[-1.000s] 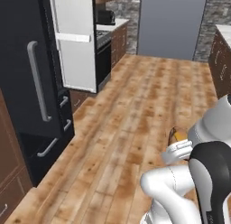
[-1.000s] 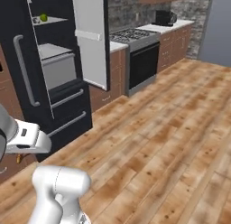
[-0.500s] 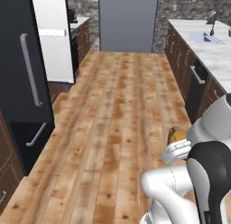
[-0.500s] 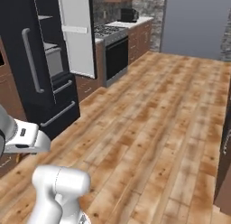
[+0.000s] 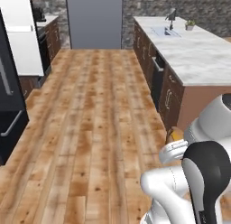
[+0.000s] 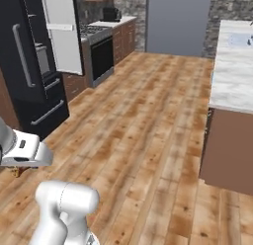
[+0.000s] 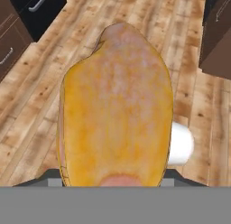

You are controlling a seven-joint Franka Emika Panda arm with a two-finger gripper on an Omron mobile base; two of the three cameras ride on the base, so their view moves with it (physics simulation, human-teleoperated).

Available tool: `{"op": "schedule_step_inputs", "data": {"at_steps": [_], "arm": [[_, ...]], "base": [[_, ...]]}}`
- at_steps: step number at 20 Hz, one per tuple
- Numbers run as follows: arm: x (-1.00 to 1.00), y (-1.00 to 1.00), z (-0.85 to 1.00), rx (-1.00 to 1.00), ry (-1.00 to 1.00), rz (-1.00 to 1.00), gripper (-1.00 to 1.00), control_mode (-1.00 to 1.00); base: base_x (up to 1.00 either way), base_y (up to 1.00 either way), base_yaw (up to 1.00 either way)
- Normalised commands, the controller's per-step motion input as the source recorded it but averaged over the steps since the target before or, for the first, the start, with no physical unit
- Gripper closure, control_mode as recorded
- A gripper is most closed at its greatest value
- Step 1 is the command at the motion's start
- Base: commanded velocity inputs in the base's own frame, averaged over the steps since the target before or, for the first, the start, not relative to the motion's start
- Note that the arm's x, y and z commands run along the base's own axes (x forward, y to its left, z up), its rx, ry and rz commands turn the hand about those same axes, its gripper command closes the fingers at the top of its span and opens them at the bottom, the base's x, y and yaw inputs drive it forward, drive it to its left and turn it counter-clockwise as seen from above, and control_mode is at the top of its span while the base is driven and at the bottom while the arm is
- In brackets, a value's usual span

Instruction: Gather the mushroom and lime from the fridge and place them on a tray on the dining counter. Then gather the chicken drumsticks from the fridge and place them on the other tray.

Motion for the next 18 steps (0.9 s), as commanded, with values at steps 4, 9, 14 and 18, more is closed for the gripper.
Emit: {"op": "schedule_step_inputs", "data": {"at_steps": [4,9,14,18], "arm": [[0.00,0.00,0.00,0.00,0.00,0.00,1.00,1.00],[0.00,0.00,0.00,0.00,0.00,0.00,1.00,1.00],[0.00,0.00,0.00,0.00,0.00,0.00,1.00,1.00],[0.00,0.00,0.00,0.00,0.00,0.00,1.00,1.00]], "base": [[-0.63,-1.00,-0.19],[0.00,-1.00,-0.14],[0.16,-1.00,-0.12],[0.20,-1.00,-0.10]]}}
